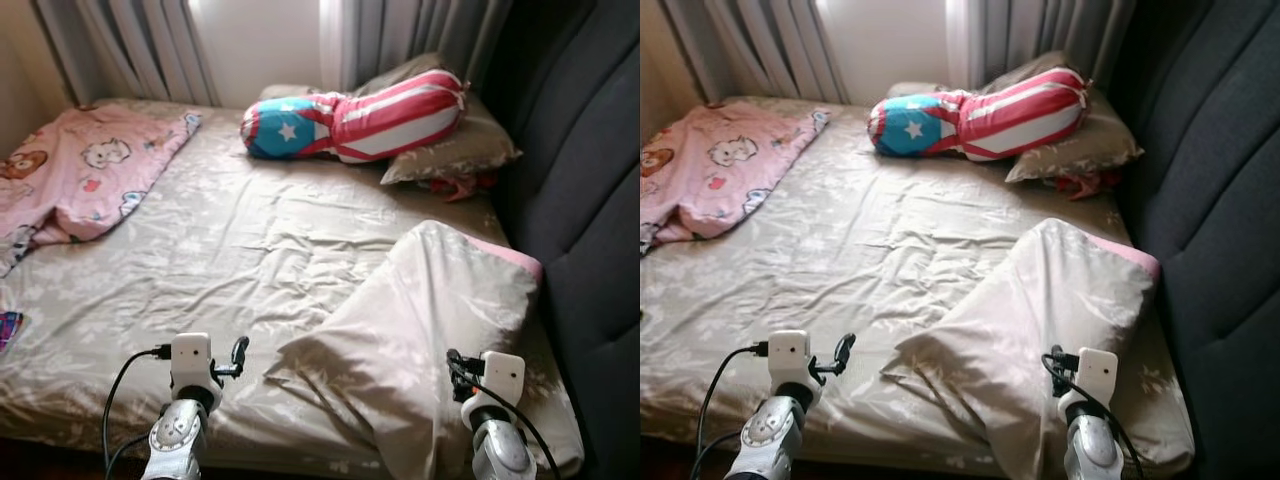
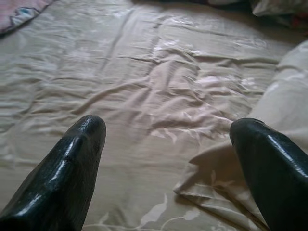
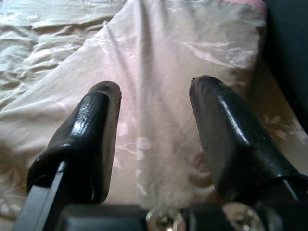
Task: Clean up the room
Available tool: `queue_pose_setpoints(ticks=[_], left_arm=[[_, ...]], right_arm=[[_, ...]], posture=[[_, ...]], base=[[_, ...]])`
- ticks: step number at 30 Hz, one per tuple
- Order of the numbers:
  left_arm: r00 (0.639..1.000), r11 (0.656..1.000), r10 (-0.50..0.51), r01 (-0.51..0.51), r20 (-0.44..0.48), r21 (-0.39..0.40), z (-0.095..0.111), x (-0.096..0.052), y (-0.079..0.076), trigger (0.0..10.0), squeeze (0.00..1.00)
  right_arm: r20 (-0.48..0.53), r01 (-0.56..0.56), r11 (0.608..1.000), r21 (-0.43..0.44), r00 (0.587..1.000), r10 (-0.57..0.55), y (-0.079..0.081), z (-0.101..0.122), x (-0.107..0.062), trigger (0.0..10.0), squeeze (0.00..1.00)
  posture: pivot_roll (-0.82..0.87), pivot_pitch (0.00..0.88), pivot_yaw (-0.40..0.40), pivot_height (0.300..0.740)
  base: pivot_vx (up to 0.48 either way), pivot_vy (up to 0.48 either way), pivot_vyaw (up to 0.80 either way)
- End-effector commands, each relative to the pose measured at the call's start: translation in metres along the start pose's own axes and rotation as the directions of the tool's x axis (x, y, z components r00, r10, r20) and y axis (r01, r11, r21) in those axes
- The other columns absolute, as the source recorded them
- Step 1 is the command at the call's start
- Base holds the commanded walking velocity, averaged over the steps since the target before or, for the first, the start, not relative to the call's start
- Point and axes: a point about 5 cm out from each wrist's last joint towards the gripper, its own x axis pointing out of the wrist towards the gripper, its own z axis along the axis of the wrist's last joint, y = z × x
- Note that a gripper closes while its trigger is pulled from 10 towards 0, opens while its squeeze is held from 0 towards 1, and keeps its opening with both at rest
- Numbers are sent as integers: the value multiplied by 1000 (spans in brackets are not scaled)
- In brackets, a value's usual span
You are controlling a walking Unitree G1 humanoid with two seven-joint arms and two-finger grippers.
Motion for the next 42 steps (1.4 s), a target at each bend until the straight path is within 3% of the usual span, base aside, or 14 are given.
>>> queue_pose_setpoints(ticks=[1,8,28,42], left_arm=[[1000,1000,-3,3,-4,4,1,1,0,10000,0],[1000,999,-28,28,-8,37,1,1,-2,10000,0],[1000,999,-27,27,11,28,2,-2,0,10000,0],[1000,1000,-17,17,-3,26,-2,-5,3,10000,0]], right_arm=[[-22,9,1000,6,1000,-8,-2,-1,1,10000,0],[-13,4,1000,-12,1000,-4,0,1,3,10000,0],[48,-9,998,-57,999,12,-1,12,5,10000,0],[32,-2,999,-46,999,3,-5,9,4,10000,0]], posture=[[-128,0,-37,740],[-123,0,-37,740],[-123,0,-36,740],[-119,0,-33,740]], base=[[315,0,-731],[315,0,-700],[0,0,0],[0,0,0]])
